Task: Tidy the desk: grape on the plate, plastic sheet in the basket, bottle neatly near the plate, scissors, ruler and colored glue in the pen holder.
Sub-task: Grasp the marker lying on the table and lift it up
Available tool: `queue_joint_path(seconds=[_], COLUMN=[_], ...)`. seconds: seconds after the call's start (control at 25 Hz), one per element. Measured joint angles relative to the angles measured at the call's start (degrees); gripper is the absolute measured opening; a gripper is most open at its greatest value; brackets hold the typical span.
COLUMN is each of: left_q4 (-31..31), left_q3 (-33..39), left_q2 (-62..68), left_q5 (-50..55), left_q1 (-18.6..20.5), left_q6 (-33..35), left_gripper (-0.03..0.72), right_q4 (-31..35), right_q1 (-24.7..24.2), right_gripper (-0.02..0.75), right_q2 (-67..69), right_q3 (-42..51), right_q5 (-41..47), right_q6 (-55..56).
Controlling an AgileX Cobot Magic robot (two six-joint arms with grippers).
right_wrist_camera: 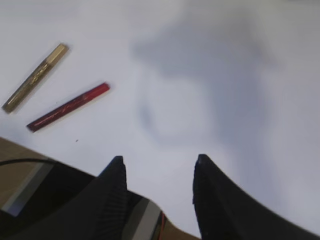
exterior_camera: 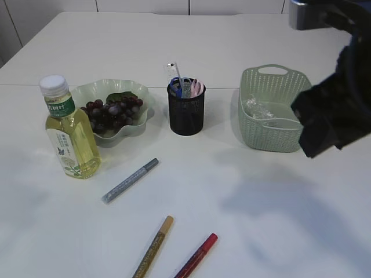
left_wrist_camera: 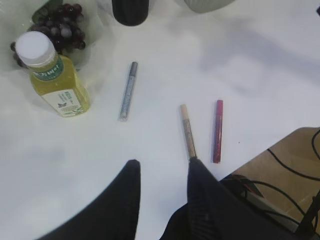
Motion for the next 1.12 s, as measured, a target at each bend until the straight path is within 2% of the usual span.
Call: queue_joint_path(seconds=[0.32, 0.48, 0.76, 0.92, 1.12], left_q4=[-0.77, -1.23, -1.23, 1.64, 5.12], left_q3=[0.0, -1.46, -9.53, -13.2, -14.35], left_q2=[13.11, 20.46, 33.14, 39.68, 48.23], left_q5=[-0.42, -0.64, -1.51, -1.6, -1.87], left_q1=[0.0, 0.0, 0.0, 0.0, 0.0], left_q6=[4.28, 6.71, 8.29, 8.77, 8.81], left_gripper=[0.239, 0.239, 0.239, 0.239, 0.239], right_q4=[10.24, 10.96, 13.03, 13.47, 13.36], right_q1=[0.0, 0.0, 0.0, 0.0, 0.0], right_gripper=[0.353, 0.352, 0.352, 0.352, 0.352], right_q2=[-15.73, -21.62, -25.26, -26.09, -26.56], right_q3=[12.28, 16.73, 21.0, 21.82, 21.94], right_q5=[0.02, 0.13, 0.16, 0.16, 0.16], right_q6=[1.37, 2.79, 3.99, 4.04, 4.04])
